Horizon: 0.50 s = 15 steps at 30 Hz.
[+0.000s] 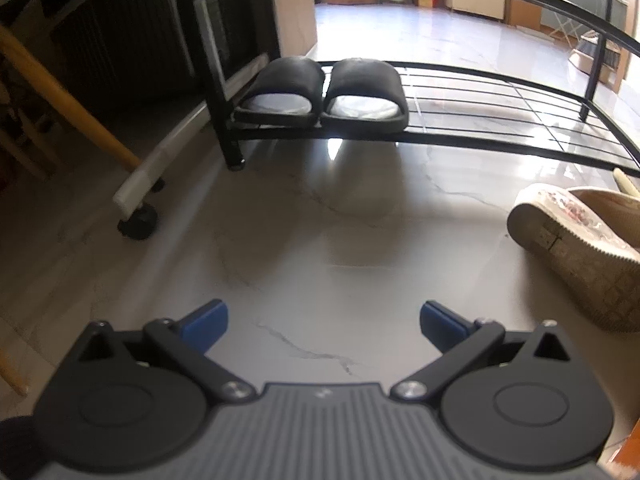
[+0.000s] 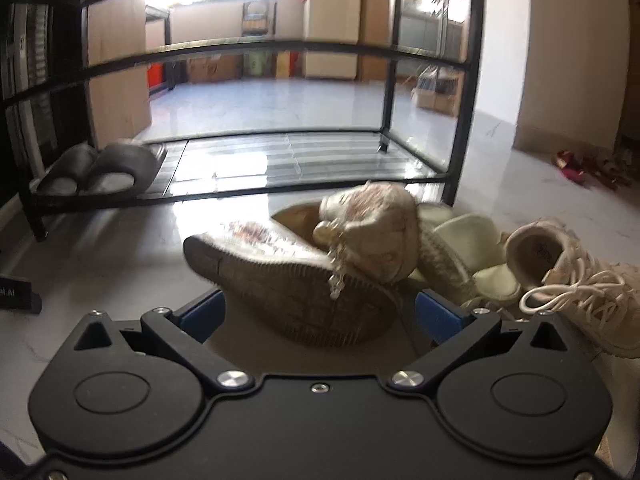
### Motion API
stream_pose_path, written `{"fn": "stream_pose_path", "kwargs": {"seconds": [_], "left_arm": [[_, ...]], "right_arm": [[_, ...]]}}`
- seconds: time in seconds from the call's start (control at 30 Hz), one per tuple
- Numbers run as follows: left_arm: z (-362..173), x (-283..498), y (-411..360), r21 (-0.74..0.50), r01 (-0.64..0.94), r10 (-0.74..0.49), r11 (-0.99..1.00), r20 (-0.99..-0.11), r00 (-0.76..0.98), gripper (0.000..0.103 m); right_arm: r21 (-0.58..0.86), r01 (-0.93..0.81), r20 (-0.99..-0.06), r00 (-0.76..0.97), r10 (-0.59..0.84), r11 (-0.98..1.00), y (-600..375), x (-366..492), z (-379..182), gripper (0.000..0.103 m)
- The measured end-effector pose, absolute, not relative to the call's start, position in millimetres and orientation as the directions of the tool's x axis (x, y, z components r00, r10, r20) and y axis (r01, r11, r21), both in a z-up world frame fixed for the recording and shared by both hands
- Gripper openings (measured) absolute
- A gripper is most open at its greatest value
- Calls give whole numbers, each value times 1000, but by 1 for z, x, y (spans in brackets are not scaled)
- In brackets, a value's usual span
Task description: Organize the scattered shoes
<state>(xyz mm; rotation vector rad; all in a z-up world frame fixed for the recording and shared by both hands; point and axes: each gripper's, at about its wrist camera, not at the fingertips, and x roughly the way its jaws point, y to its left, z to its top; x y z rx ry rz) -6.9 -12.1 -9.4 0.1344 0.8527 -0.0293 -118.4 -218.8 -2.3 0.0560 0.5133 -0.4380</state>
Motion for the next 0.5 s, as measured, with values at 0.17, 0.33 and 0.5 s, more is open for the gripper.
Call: {"fn": "stream_pose_path", "kwargs": {"seconds": [0.17,0.33,0.5], "left_arm": [[-10,-8,-18,136,98,35,986,-740,672,102],[-8,-11,-19,120,99,19,988,-723,690,102],[-9,-8,-24,140,95,37,986,-727,686,102]], "right_arm": [[-69,444,-431,795,-428,894,-215,-125,1,103],[-62,433,-403,813,-420,899,-218,-135,3,103],[-11,445,-393,821,-413,895,-228,-139,5,103]]}}
